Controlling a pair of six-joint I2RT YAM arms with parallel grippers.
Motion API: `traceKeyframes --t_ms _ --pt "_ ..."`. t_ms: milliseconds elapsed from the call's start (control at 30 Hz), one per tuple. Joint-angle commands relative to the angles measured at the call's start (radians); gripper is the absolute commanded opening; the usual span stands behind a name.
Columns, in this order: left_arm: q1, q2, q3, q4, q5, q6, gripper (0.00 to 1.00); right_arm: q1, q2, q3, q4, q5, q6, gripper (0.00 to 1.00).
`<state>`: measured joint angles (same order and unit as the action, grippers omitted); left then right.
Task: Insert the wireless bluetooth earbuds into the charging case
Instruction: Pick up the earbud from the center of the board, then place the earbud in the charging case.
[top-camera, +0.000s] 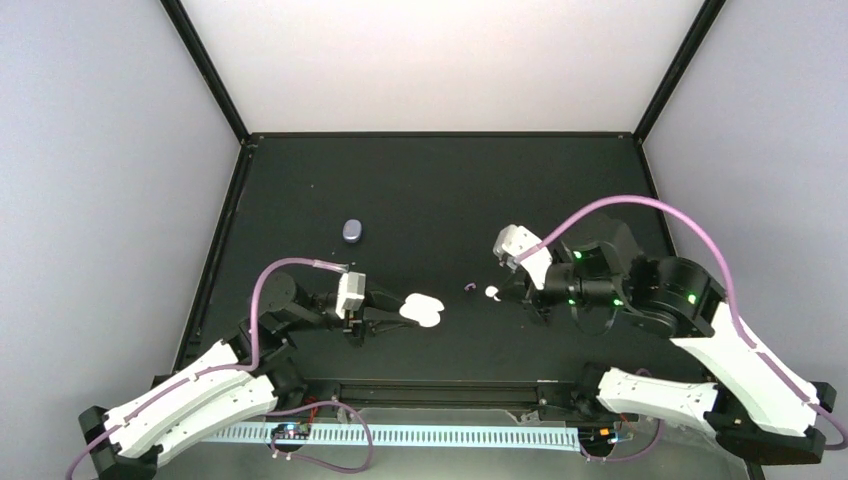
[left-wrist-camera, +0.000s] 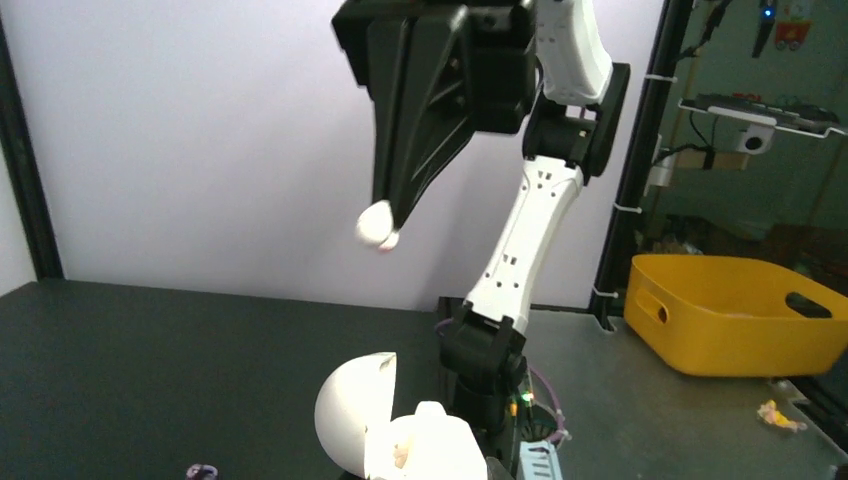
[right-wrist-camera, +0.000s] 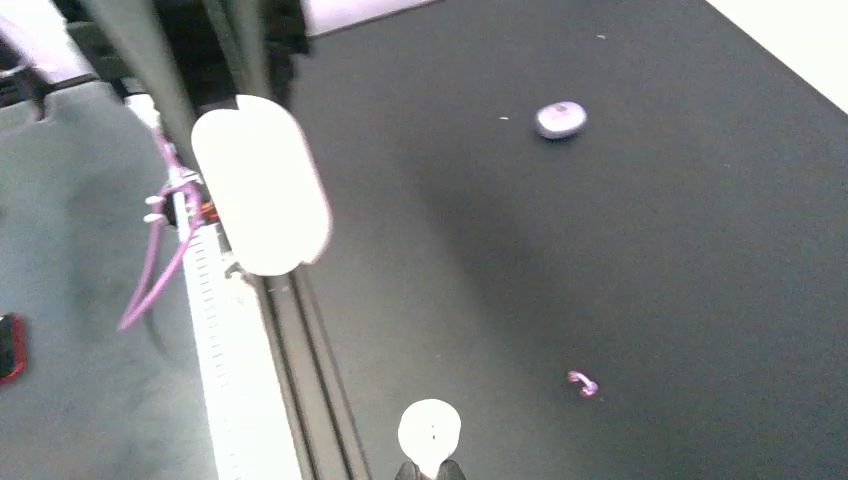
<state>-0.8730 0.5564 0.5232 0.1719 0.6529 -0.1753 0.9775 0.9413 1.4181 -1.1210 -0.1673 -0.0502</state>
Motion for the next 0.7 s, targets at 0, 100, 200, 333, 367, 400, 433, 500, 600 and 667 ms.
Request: traceKeyframes --t_ms 0,100,200,333,367,400,433,500,600,667 --pt "-0.006 0.048 0.061 0.04 0.094 0.004 0.02 0.051 -0.006 0.064 -0.108 -0.111 -0.06 0.01" --pt "-0.006 0.092 0.084 0.046 0.139 0.0 0.01 0.096 0.01 0.091 -0.107 -0.127 -0.062 0.01" --pt "-0.007 0.133 0.099 0.069 0.168 -0.019 0.02 0.149 0.036 0.107 -0.092 -0.118 -0.06 0.01" --pt "-0.011 0.172 0.101 0.123 0.188 -0.04 0.02 0.205 0.056 0.098 -0.032 -0.082 -0.06 0.01" --pt "-0.011 0.177 0.101 0.132 0.194 -0.042 0.02 0.214 0.057 0.091 -0.009 -0.079 -0.063 0.01" --pt "-0.012 0.184 0.101 0.14 0.196 -0.043 0.02 0.223 0.057 0.084 0.015 -0.075 -0.063 0.01" --pt "-0.012 0.188 0.101 0.145 0.199 -0.045 0.02 0.23 0.06 0.078 0.036 -0.073 -0.065 0.01" --pt "-0.013 0.193 0.103 0.154 0.205 -0.044 0.02 0.241 0.069 0.069 0.074 -0.057 -0.064 0.01" --pt "-0.014 0.193 0.103 0.155 0.206 -0.042 0.02 0.255 0.086 0.061 0.113 -0.044 -0.062 0.01" --pt "-0.014 0.19 0.104 0.154 0.205 -0.04 0.02 0.265 0.098 0.057 0.12 -0.037 -0.062 0.01"
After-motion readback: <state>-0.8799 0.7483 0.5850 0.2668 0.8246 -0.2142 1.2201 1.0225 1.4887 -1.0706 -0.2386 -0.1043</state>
